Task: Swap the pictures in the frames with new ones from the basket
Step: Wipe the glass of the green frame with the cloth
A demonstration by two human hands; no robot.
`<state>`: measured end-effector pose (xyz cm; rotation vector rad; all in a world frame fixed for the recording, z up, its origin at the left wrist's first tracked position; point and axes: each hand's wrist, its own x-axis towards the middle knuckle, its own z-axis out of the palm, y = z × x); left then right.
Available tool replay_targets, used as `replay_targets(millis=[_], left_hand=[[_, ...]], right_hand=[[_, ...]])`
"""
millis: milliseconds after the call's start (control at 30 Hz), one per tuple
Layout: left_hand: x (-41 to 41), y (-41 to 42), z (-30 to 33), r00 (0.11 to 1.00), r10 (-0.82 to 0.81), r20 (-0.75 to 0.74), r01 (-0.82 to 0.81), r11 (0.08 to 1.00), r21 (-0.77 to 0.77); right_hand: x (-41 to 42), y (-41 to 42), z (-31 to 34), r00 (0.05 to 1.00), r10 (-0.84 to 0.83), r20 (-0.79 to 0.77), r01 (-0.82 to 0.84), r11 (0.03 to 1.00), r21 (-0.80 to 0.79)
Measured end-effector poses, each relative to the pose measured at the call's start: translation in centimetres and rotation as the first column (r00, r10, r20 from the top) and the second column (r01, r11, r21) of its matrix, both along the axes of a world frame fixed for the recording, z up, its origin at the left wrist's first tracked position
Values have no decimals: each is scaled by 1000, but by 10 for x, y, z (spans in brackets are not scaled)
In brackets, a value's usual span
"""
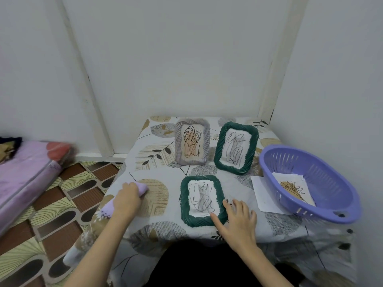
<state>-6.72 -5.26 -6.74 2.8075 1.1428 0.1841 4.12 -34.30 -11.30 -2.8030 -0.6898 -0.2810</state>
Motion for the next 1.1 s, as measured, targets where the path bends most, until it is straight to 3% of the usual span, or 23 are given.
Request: replay_targets(millis=[67, 133, 200, 267, 300, 367, 433, 600, 700, 767, 833, 933, 1000, 1100], left_hand=[[1, -6, 15, 974, 53, 222, -34, 996, -88], [6, -16, 31, 878, 122, 463, -19, 975, -221], [13, -31, 46, 777, 186, 601, 127, 889, -439], [19, -52, 56, 720, 249, 648, 336, 691, -640], [22, -65, 60, 707, 266, 656, 429, 576, -696], [27, -91, 67, 691, 277, 668, 546, 406, -733], [32, -106, 63, 668, 263, 696, 594, 374, -712], [40, -118, 50, 691, 160, 705, 615, 383, -689], [42, -109, 40, 723, 33, 690, 596, 474, -648], [42, -96, 27, 769, -54, 637, 526, 619, -583], [41, -85, 15, 823, -133, 553, 461, 724, -512], [39, -72, 2, 887, -275, 371, 431, 782, -450], [38, -67, -2, 894, -368, 257, 449, 752, -483], [37, -60, -7, 869, -466, 165, 482, 726, -490]], right_hand=[[-1, 0, 2, 1000, -1, -31, 2, 1000, 17], [2, 2, 9, 996, 34, -81, -26, 995, 96], [2, 9, 28, 956, 160, -247, -58, 925, 376], [-2, 21, 55, 781, 366, -506, 122, 705, 698], [-4, 28, 66, 645, 476, -598, 264, 596, 758], [-3, 37, 83, 441, 615, -653, 454, 475, 754], [-2, 39, 90, 374, 689, -620, 498, 415, 761], [3, 35, 91, 485, 608, -629, 452, 441, 775], [17, 22, 97, 761, 401, -510, 248, 546, 800], [29, 13, 94, 920, 283, -271, -28, 738, 675], [33, 11, 84, 955, 283, -94, -230, 901, 367], [24, 12, 55, 922, 386, 12, -387, 921, 43], [22, 9, 41, 905, 417, 80, -418, 908, -11], [22, 6, 40, 934, 357, -18, -354, 932, 80]])
